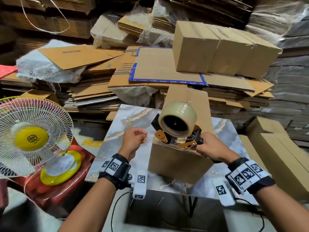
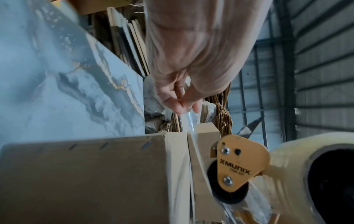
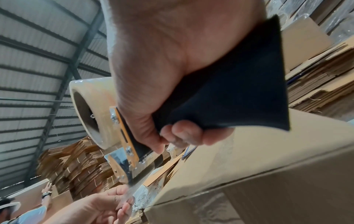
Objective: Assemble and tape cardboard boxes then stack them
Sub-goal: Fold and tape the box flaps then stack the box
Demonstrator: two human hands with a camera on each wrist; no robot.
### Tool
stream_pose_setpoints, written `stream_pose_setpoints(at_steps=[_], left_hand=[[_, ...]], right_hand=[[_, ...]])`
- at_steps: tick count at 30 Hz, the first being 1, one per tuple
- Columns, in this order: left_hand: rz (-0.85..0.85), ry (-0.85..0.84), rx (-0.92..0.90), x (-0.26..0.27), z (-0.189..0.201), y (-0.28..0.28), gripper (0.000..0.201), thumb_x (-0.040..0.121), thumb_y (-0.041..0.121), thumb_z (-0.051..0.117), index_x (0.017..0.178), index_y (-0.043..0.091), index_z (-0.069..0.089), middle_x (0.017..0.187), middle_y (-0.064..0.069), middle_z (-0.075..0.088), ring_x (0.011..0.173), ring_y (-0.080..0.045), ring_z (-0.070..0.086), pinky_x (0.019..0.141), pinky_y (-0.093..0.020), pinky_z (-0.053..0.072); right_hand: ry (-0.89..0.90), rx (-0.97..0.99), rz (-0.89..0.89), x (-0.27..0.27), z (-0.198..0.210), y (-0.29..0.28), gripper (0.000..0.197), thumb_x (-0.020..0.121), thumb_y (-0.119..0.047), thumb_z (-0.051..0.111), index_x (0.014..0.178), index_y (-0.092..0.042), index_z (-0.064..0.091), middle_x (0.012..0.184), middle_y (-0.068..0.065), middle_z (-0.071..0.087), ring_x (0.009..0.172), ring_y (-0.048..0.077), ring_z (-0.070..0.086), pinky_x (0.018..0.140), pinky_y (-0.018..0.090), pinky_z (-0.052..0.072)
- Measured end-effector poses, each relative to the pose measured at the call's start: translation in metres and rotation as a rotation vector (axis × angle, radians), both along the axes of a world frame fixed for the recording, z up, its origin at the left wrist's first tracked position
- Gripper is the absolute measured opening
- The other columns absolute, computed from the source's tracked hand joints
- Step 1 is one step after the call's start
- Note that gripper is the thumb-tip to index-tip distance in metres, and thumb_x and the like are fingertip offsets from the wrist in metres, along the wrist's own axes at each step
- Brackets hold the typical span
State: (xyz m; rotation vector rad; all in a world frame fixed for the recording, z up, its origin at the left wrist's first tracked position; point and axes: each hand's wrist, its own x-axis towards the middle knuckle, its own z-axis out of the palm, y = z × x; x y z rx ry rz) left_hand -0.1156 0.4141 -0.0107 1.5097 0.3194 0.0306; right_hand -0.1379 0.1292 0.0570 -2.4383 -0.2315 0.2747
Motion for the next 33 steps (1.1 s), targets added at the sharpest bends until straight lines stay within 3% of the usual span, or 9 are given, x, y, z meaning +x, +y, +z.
stream_pose_setpoints(at_steps=[4,9,12,15,20,23,29,31,33], left_hand=[[-0.049,0.013,0.065,0.005,-0.008,-0.001,0.026,0.090,-0.018,0.052,0.082,0.000,0.069,0.073,-0.014,0.063,0.063,-0.018,0.056,0.061,-0.023,0.050],[-0.029,0.004,0.058,0.009,-0.020,0.000,0.027,0.092,-0.017,0.054,0.085,0.002,0.071,0.076,-0.014,0.065,0.061,-0.016,0.056,0.060,-0.021,0.049],[-0.016,0.008,0.056,0.010,-0.033,-0.003,0.030,0.092,-0.017,0.053,0.083,0.004,0.072,0.073,-0.012,0.065,0.062,-0.017,0.056,0.062,-0.023,0.049],[-0.016,-0.001,0.028,0.008,-0.048,-0.011,0.032,0.093,-0.017,0.053,0.084,0.006,0.073,0.070,-0.009,0.065,0.062,-0.017,0.056,0.060,-0.019,0.051],[0.057,-0.068,0.048,-0.001,-0.067,-0.031,0.038,0.094,-0.013,0.055,0.086,0.018,0.076,0.081,-0.006,0.071,0.065,-0.007,0.061,0.066,-0.022,0.053],[0.079,-0.107,0.187,-0.012,-0.077,-0.037,0.034,0.095,-0.004,0.057,0.099,0.024,0.077,0.102,-0.001,0.070,0.092,-0.013,0.068,0.086,-0.032,0.057],[-0.016,-0.034,0.236,-0.025,-0.073,-0.042,0.035,0.107,0.026,0.046,0.137,0.015,0.059,0.144,-0.004,0.054,0.132,-0.020,0.051,0.114,-0.040,0.039],[0.099,-0.063,0.178,-0.024,-0.065,-0.045,0.036,0.107,0.023,0.044,0.136,0.010,0.062,0.140,-0.006,0.060,0.130,-0.020,0.054,0.114,-0.041,0.040],[0.230,-0.109,-0.016,-0.024,-0.053,-0.054,0.027,0.104,0.016,0.048,0.106,0.014,0.075,0.109,-0.003,0.071,0.103,-0.014,0.063,0.097,-0.036,0.048]], right_hand=[[-0.025,-0.078,-0.015,0.001,-0.002,0.005,0.045,0.081,-0.015,0.072,0.054,-0.021,0.036,0.039,-0.011,0.039,0.042,0.005,0.034,0.052,0.028,0.025],[-0.046,-0.131,0.014,0.010,-0.011,0.009,0.050,0.084,-0.025,0.073,0.057,-0.021,0.031,0.049,-0.007,0.033,0.045,0.009,0.030,0.051,0.029,0.019],[-0.028,-0.156,0.014,0.015,-0.019,0.008,0.046,0.084,-0.028,0.074,0.056,-0.022,0.038,0.050,-0.007,0.039,0.048,0.008,0.034,0.051,0.030,0.023],[-0.012,-0.185,0.024,0.020,-0.027,0.006,0.036,0.086,-0.033,0.073,0.065,-0.014,0.051,0.058,-0.001,0.048,0.057,0.019,0.043,0.055,0.035,0.027],[-0.003,-0.172,0.020,0.027,-0.035,0.002,0.037,0.086,-0.035,0.074,0.070,-0.011,0.052,0.062,0.003,0.052,0.061,0.021,0.045,0.055,0.034,0.029],[0.005,-0.170,0.027,0.031,-0.040,-0.001,0.040,0.085,-0.039,0.073,0.076,-0.003,0.059,0.067,0.009,0.058,0.062,0.021,0.048,0.056,0.034,0.031],[0.014,-0.200,0.055,0.037,-0.044,-0.003,0.032,0.081,-0.031,0.071,0.080,-0.001,0.061,0.071,0.016,0.063,0.061,0.023,0.051,0.055,0.035,0.032],[0.021,-0.223,0.069,0.040,-0.043,-0.003,0.028,0.081,-0.030,0.071,0.080,-0.003,0.062,0.070,0.013,0.063,0.061,0.024,0.053,0.055,0.035,0.033],[0.025,-0.229,0.082,0.041,-0.044,-0.003,0.028,0.081,-0.031,0.071,0.080,-0.004,0.061,0.070,0.010,0.063,0.064,0.028,0.056,0.056,0.036,0.034]])
